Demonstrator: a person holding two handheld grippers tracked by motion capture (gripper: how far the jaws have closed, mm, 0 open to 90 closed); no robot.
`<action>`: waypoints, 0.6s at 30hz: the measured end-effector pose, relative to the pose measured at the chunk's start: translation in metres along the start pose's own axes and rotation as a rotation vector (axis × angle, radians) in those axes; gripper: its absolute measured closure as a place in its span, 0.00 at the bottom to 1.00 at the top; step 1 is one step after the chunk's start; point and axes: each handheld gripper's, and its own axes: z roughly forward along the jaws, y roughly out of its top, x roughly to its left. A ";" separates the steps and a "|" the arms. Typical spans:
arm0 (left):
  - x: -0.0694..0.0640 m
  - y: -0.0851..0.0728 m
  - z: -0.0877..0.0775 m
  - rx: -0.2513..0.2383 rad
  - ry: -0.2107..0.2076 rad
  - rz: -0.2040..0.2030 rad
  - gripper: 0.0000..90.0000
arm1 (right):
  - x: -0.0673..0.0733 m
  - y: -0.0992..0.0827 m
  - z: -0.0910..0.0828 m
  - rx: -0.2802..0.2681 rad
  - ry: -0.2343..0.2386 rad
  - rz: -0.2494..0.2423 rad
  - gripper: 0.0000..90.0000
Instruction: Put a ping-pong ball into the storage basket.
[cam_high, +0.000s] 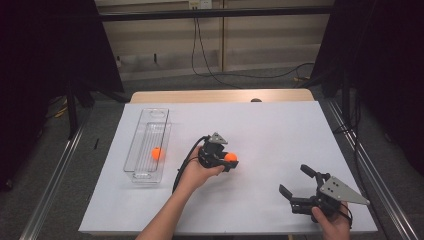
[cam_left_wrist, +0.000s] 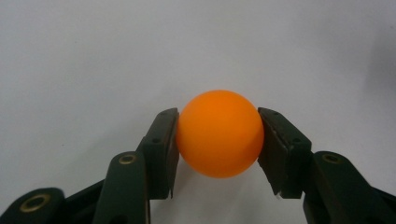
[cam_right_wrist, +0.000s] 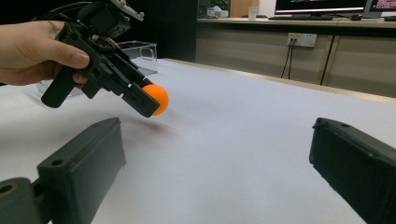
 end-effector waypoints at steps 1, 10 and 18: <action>0.001 0.000 -0.001 -0.001 -0.001 0.000 0.57 | 0.000 0.000 0.000 0.000 0.000 0.000 0.03; 0.002 -0.003 -0.004 0.019 -0.002 -0.005 0.57 | 0.000 0.000 0.000 0.000 0.001 0.001 0.03; 0.004 -0.005 -0.010 0.023 0.002 -0.007 0.57 | 0.000 0.000 0.000 -0.001 -0.002 0.001 0.03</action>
